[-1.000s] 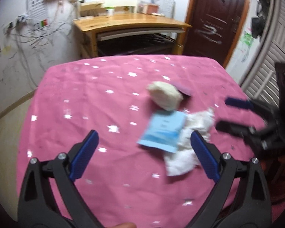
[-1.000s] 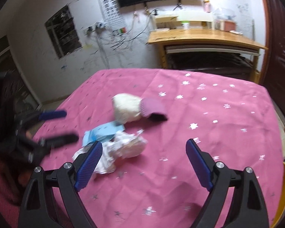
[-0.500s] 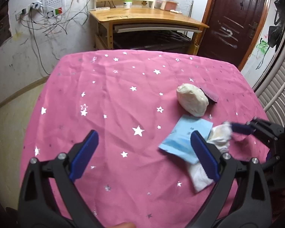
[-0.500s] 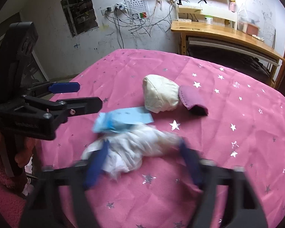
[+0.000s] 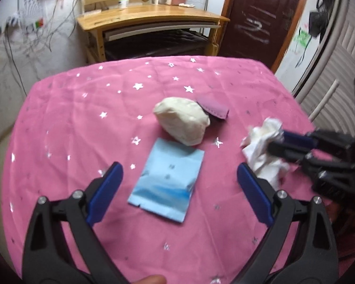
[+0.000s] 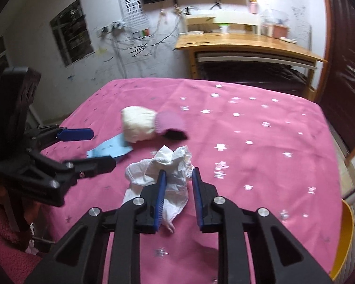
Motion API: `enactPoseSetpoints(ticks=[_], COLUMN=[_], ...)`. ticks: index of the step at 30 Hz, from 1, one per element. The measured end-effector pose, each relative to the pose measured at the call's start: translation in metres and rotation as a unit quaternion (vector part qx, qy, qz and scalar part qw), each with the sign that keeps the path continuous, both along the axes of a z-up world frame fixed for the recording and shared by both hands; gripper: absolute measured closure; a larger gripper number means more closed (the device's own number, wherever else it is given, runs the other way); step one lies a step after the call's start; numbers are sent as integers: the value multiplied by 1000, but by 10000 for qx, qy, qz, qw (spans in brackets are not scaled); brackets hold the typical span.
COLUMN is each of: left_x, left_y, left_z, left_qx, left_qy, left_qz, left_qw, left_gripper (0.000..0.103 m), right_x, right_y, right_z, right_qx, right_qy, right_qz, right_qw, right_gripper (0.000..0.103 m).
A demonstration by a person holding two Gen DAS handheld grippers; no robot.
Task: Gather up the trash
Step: 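Grasp the blue packet with the left tool while the right tool grasps the white tissues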
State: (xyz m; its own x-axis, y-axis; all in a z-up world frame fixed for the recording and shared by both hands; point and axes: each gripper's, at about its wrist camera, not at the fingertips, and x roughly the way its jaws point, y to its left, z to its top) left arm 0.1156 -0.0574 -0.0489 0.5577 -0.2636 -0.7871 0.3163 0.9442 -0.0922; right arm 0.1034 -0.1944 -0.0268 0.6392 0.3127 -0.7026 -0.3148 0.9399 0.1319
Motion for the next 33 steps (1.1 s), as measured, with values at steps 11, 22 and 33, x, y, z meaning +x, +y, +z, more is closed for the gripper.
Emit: enactPoseSetpoints(ticks=[11, 22, 33], left_x=[-1, -10, -11], left_y=[-19, -18, -18], left_z=[-8, 16, 8], left_qx=[638, 514, 921], left_qy=[-119, -268, -275], left_qz=[-144, -19, -92], left_qw=[9978, 9983, 9953], left_gripper=[59, 82, 18], right_x=[1, -7, -12], right_y=[-16, -36, -42], right_z=[4, 12, 14], right_qx=[89, 157, 234], right_qy=[-157, -374, -419], right_qz=[-150, -398, -430], right_qw=[9997, 9984, 9979], right_gripper=[87, 87, 87])
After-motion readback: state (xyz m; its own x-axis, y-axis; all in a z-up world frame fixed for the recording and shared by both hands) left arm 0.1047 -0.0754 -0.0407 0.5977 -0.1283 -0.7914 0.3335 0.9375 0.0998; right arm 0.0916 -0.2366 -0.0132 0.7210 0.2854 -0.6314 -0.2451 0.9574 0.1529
